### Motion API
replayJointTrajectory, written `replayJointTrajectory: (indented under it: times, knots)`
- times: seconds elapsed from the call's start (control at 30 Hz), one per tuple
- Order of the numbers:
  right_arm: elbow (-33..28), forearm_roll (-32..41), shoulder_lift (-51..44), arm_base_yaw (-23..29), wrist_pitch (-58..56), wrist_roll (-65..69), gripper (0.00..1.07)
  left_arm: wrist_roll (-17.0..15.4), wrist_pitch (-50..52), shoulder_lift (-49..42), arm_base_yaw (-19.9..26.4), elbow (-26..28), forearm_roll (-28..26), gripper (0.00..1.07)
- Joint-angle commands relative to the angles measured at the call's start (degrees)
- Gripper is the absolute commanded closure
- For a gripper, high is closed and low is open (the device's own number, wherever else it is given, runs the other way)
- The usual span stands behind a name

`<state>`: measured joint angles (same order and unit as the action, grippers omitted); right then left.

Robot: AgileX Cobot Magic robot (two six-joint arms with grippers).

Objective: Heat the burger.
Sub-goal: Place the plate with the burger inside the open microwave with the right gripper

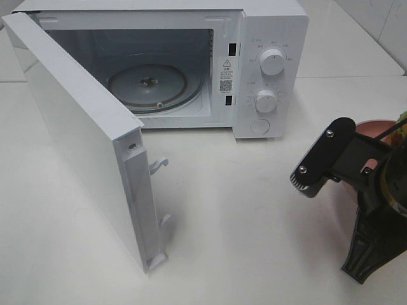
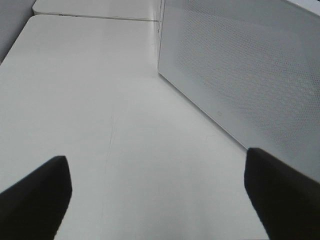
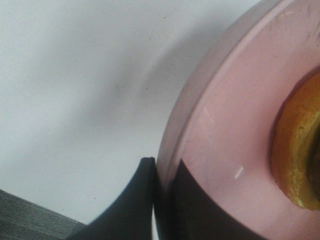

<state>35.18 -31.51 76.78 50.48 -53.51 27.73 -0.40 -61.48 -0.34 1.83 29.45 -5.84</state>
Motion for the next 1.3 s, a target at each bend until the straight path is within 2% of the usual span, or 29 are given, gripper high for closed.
replayJointTrajectory:
  times: [0.03,0.17,0.43,1.3]
  knots:
    - [-0.23,-4.87,-0.69,1.72,-2.92,-0.34,1.07,-0.06,0.11,-0.06,-0.06,0.06,-0.4,0.21]
    - [-0.23,-5.5,-1.09,4.98,-2.75,-2.64,1.07,-0.06,0.11,-0.06,-0.06,0.06,-0.4,0.21]
    - [-0.23,-6.36,-1.09,7.73,-1.55,-8.71,1.07,-0.06,0.11,-0.06,-0.06,0.06,-0.4,0.21]
    - [-0.17,-6.88,-1.09,7.73,10.71,-36.1,1.07,-0.06,0.11,-0.06,-0.06,0.06,-0.4,0.21]
